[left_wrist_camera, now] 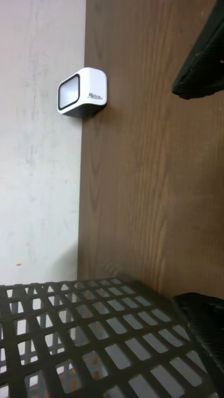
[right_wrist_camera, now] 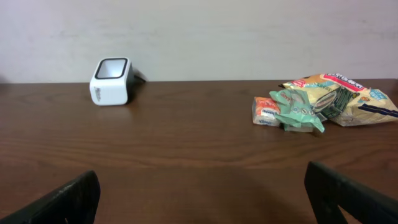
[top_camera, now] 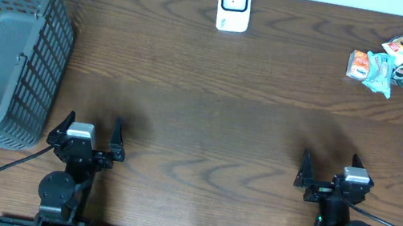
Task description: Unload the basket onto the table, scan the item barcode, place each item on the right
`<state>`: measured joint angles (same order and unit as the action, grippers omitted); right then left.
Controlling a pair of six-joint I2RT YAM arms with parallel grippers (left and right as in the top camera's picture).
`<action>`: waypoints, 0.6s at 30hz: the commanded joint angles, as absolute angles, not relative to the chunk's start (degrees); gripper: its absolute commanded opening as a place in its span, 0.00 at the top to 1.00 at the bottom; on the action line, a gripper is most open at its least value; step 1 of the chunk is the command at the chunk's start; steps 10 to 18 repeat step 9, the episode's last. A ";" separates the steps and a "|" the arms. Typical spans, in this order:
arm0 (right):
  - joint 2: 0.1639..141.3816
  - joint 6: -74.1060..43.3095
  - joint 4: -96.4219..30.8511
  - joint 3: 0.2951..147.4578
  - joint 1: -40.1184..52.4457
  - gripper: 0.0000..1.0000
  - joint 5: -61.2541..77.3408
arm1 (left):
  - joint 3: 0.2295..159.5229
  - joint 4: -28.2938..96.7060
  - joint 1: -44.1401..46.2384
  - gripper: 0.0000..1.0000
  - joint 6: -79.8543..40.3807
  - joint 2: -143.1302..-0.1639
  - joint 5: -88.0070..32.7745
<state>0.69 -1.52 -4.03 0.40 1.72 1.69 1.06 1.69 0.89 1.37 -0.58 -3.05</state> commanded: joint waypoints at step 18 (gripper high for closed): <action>0.32 -2.09 -4.36 0.36 1.48 0.01 1.21 | 0.23 4.05 1.06 0.02 1.89 -0.21 -2.13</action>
